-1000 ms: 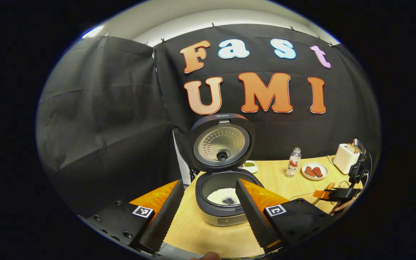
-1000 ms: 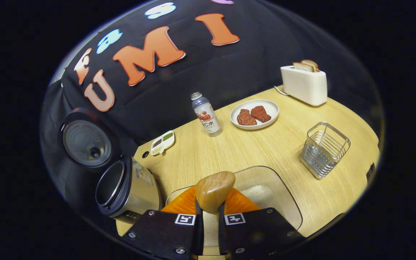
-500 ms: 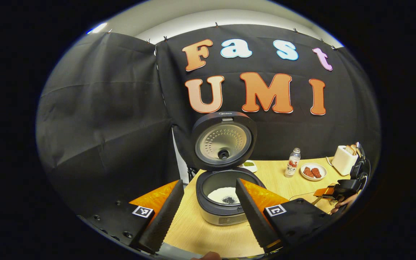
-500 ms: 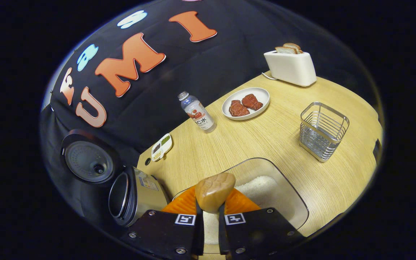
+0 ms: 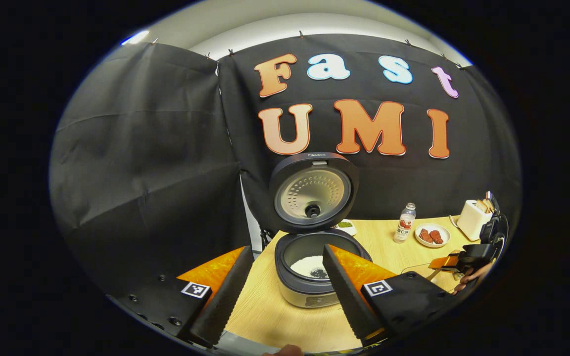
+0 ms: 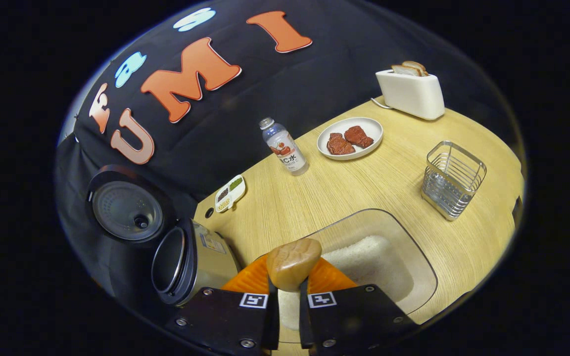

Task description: Close the left gripper, press the button to open the rice cooker; take a wooden spoon from the chopstick holder with the right hand, scoop a spoonful of rice and pour it into the rice cooker, then put the wooden spoon back into the chopstick holder.

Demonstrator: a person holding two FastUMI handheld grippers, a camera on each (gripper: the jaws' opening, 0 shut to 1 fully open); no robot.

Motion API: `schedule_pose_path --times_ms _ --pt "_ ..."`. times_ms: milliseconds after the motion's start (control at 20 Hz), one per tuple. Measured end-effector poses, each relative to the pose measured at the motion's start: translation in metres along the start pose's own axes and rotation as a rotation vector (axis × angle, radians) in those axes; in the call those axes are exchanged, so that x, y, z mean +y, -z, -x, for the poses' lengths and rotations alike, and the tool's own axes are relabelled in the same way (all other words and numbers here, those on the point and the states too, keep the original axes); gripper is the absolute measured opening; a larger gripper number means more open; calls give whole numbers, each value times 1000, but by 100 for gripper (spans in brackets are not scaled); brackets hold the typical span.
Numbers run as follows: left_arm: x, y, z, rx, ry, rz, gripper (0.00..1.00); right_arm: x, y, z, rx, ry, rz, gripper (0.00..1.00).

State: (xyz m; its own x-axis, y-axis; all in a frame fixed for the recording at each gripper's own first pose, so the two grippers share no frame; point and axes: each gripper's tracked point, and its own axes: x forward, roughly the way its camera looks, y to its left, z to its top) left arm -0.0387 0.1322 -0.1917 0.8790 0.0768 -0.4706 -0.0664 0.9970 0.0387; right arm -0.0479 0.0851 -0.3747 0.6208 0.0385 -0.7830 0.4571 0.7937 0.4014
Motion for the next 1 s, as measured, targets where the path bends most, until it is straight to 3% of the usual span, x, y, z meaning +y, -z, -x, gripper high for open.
schedule_pose_path --times_ms 400,600,650,1000 --pt "2 1 -1 5 -5 -6 95 -1 2 -2 79 -98 -114 16" --pt "-1 1 -2 9 -3 -18 95 -10 0 -6 123 -158 -228 19" --pt "-3 0 -1 11 -1 -21 95 -12 1 -7 129 -167 -248 15" --pt "-20 -7 -1 11 25 -43 97 -37 -6 -9 164 -245 -460 15"
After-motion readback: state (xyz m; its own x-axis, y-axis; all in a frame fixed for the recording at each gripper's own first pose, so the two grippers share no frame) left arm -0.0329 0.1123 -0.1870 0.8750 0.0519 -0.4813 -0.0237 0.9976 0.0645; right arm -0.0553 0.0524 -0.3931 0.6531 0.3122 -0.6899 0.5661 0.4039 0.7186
